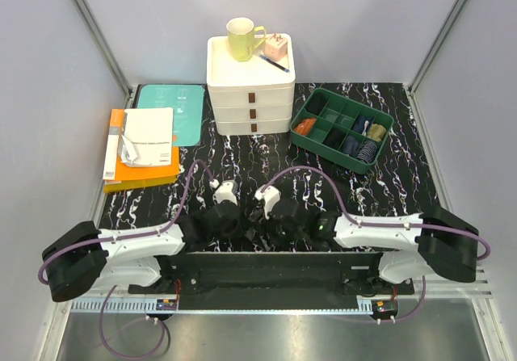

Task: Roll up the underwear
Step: Roll the underwear to the center of the board.

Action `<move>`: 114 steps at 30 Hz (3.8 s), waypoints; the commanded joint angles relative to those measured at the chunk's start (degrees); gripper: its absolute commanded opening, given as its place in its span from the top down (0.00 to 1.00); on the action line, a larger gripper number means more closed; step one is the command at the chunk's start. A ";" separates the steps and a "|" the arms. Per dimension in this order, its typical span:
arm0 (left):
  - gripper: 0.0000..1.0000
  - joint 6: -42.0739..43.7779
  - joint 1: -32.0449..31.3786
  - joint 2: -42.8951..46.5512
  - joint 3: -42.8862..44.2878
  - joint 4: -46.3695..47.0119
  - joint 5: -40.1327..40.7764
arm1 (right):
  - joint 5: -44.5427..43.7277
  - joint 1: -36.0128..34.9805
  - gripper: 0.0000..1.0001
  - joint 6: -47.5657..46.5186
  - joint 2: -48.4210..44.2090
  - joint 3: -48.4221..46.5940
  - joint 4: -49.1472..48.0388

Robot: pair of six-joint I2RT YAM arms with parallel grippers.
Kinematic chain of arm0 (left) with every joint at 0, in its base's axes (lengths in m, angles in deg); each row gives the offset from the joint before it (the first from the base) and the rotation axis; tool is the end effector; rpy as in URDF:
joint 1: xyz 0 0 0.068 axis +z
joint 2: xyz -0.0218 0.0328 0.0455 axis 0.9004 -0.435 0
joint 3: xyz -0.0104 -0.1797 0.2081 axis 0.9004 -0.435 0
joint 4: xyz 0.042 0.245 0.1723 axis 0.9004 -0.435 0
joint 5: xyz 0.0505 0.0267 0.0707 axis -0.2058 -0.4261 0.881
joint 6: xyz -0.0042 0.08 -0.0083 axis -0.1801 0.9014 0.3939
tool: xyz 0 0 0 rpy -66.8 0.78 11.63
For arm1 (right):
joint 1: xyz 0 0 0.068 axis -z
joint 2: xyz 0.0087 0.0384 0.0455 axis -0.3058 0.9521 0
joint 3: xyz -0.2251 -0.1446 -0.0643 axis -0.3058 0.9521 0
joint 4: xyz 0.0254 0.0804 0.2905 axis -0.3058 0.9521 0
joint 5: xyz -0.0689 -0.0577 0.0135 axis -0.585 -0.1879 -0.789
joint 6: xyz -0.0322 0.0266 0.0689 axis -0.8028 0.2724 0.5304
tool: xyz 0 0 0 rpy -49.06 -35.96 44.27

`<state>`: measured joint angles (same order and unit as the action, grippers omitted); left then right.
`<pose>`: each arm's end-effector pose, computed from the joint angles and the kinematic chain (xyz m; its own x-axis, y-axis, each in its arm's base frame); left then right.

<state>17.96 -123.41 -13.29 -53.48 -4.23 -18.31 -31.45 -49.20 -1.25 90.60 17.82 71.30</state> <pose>0.1501 -0.2157 0.1069 -0.7955 -0.2010 -0.5717 0.1386 0.8580 -0.4945 0.1311 0.3054 0.1469 -0.5826 -0.3545 -0.7314 -0.7438 0.5952 0.3041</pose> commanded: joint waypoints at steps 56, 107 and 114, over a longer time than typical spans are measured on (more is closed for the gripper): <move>0.35 8.47 19.65 12.28 -2.95 -2.79 -15.00 | 15.87 8.19 1.00 6.17 9.75 0.71 -5.90; 1.00 14.18 7.17 -17.60 5.49 12.25 -15.44 | 25.58 26.48 0.25 14.27 5.11 3.88 -5.57; 1.00 15.15 4.53 -17.07 5.84 12.96 -11.84 | 17.21 26.49 0.12 16.01 -9.12 6.07 5.68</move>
<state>30.18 -117.34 -29.40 -47.78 14.19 -33.43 -7.71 -22.64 14.55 87.93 23.77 69.33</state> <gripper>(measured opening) 0.025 0.848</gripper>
